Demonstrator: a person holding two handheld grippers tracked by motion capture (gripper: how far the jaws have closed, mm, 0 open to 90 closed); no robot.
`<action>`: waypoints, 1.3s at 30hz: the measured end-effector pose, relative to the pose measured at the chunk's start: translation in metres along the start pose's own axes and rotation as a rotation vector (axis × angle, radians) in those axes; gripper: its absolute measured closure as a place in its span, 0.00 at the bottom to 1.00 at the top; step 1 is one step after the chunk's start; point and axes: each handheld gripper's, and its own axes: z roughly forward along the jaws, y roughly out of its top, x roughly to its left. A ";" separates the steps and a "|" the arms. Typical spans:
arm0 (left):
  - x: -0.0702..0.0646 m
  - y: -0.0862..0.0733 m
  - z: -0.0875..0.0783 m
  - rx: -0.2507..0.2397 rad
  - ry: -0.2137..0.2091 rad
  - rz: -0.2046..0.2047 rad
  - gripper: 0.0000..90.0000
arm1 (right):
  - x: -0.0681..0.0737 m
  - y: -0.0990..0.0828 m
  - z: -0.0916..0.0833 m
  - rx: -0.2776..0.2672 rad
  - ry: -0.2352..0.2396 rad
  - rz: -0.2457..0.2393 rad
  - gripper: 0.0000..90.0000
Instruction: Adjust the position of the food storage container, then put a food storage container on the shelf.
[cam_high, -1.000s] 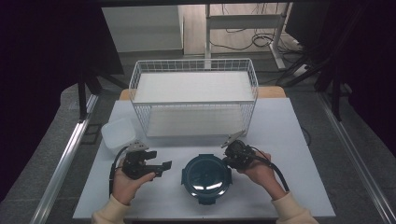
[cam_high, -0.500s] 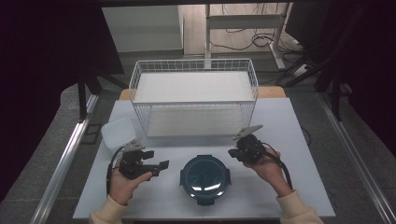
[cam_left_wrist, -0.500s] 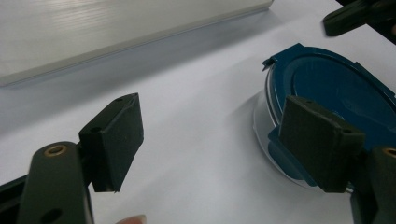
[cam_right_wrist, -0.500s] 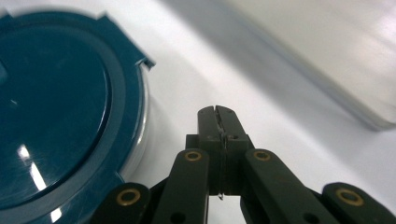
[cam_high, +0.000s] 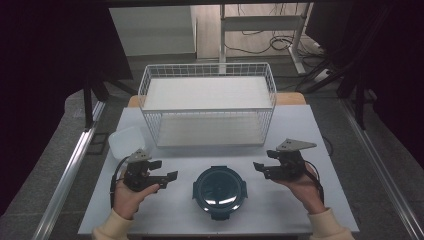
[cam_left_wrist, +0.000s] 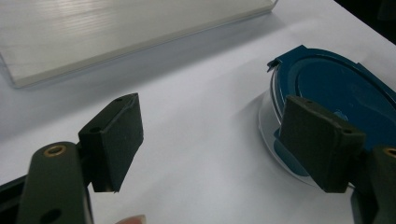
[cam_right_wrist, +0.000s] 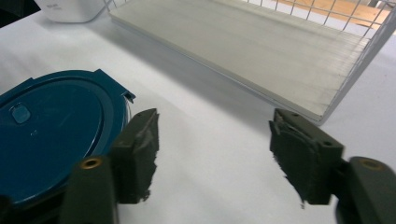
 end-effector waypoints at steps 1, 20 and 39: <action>0.000 -0.001 -0.002 -0.002 0.004 -0.004 0.24 | 0.000 0.000 0.000 0.000 0.000 0.000 0.32; -0.014 0.000 -0.005 -0.037 0.023 -0.048 0.23 | 0.003 -0.015 -0.004 0.039 0.002 0.055 0.25; -0.032 -0.005 0.025 0.046 -0.190 -0.224 0.21 | 0.020 -0.030 0.000 0.079 0.216 0.275 0.18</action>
